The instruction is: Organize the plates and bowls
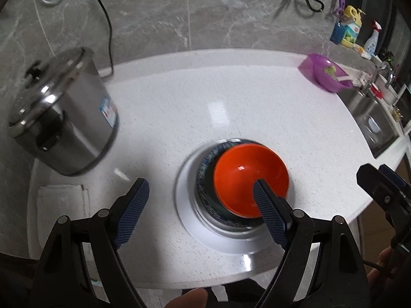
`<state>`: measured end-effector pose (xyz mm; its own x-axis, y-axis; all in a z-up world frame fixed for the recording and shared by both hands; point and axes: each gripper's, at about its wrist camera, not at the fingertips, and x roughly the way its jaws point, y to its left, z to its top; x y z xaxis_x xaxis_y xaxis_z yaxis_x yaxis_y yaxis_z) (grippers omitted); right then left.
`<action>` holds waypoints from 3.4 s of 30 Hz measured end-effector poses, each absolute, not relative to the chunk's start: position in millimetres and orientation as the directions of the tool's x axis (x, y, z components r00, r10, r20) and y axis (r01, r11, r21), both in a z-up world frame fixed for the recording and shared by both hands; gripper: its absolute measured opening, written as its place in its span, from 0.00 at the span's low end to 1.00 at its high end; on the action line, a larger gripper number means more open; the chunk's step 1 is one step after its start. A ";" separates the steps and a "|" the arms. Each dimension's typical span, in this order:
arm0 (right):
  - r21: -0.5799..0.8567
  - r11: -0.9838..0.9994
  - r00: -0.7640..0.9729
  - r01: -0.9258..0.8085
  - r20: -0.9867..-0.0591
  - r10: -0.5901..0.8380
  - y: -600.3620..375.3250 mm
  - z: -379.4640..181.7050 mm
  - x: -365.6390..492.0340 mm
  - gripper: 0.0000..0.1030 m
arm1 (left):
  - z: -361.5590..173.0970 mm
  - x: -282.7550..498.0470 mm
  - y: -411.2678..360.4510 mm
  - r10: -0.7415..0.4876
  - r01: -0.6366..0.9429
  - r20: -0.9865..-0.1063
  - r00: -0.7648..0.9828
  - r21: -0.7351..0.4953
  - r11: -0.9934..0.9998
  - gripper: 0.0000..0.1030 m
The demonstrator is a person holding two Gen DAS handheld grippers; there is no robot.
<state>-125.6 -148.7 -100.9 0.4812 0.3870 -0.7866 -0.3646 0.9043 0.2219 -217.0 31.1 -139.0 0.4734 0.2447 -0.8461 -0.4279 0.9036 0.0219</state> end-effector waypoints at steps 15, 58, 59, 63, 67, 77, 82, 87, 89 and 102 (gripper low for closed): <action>0.113 0.927 0.488 -0.357 -0.824 0.288 -139.2 -106.9 -120.2 1.00 | -139.4 -214.1 34.0 0.209 -0.421 -0.857 0.472 -0.011 0.907 0.80; 0.081 0.917 0.466 -0.391 -0.842 0.273 -125.3 -114.3 -114.7 1.00 | -141.5 -213.4 28.7 0.227 -0.463 -0.866 0.446 -0.006 0.886 0.80; 0.081 0.917 0.465 -0.391 -0.842 0.273 -125.2 -114.4 -114.8 1.00 | -141.4 -213.5 28.6 0.228 -0.463 -0.866 0.446 -0.005 0.886 0.80; 0.081 0.917 0.463 -0.391 -0.843 0.272 -124.9 -114.7 -114.7 1.00 | -141.5 -213.7 28.4 0.228 -0.465 -0.865 0.446 -0.006 0.885 0.80; 0.081 0.916 0.460 -0.392 -0.845 0.272 -125.0 -115.5 -114.2 1.00 | -141.4 -213.9 28.2 0.229 -0.465 -0.865 0.446 -0.005 0.886 0.80; 0.081 0.914 0.455 -0.398 -0.848 0.273 -125.2 -117.1 -114.0 1.00 | -141.3 -214.2 28.3 0.229 -0.467 -0.865 0.447 -0.007 0.884 0.80; 0.082 0.914 0.454 -0.398 -0.848 0.274 -125.4 -117.2 -114.1 1.00 | -141.6 -214.0 28.8 0.229 -0.465 -0.866 0.445 -0.005 0.885 0.80; 0.081 0.913 0.452 -0.399 -0.849 0.274 -125.8 -117.8 -113.7 1.00 | -142.2 -212.6 29.6 0.228 -0.464 -0.866 0.444 -0.005 0.886 0.80; 0.082 0.913 0.452 -0.399 -0.849 0.274 -125.7 -118.0 -113.7 1.00 | -142.3 -212.9 29.4 0.228 -0.464 -0.866 0.444 -0.005 0.886 0.80; 0.083 0.911 0.448 -0.403 -0.851 0.276 -125.9 -120.9 -114.1 1.00 | -144.4 -208.8 31.8 0.225 -0.464 -0.869 0.441 -0.006 0.886 0.80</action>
